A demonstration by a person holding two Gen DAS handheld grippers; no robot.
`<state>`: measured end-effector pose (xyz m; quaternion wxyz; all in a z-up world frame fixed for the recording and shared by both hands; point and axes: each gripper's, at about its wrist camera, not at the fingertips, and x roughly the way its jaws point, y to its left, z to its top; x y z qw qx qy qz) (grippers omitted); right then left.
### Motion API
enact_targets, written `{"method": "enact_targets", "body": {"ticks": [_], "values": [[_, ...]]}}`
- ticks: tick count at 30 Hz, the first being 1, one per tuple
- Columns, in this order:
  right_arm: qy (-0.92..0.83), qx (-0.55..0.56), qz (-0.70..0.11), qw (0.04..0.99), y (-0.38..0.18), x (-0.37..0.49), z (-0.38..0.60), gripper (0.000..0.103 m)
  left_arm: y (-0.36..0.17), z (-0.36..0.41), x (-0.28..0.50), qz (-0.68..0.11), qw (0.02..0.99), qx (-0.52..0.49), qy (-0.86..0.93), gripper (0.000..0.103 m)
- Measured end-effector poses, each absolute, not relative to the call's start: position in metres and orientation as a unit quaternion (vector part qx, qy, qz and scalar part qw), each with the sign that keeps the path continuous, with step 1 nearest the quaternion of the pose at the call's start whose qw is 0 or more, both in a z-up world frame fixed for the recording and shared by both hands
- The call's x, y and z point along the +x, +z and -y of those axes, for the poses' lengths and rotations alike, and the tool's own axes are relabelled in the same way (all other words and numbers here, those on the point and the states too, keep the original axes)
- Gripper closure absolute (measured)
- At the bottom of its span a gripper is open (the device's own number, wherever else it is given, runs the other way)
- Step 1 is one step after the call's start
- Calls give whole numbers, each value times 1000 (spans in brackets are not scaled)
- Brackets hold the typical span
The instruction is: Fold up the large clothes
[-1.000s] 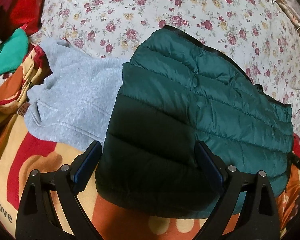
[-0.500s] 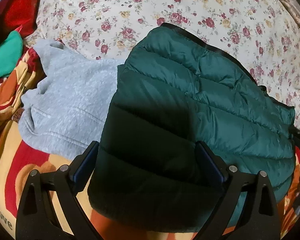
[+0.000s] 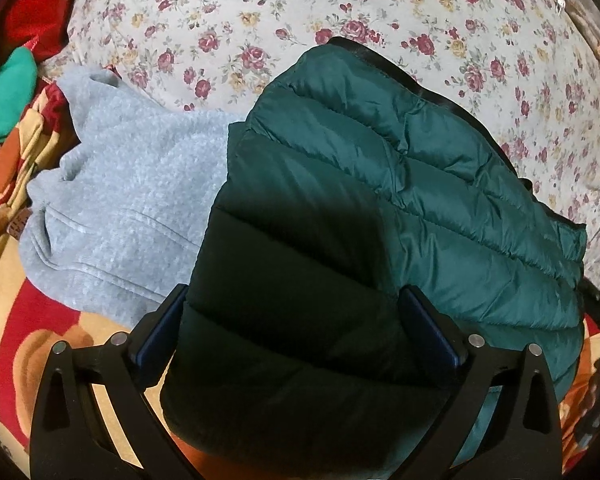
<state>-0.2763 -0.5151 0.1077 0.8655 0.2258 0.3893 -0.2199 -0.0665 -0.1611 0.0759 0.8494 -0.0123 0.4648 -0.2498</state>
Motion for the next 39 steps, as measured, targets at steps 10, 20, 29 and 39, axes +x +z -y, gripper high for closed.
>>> {"method": "enact_targets", "body": {"ticks": [10,20,29,39], "values": [[-193,279,-396,853,91,-319,526,7,68,158,-51,-486,824,-47,-288,0],[-108,356,-384,845,53,-307,545,0,53,163,-34,-503,796,-78,-329,0],[-62,370,-392,840,41,-290,543,0,39,170,-17,-541,756,-112,-352,0],[-34,387,-361,848,86,-310,518,53,85,164,-55,-509,772,-87,-371,58]]}}
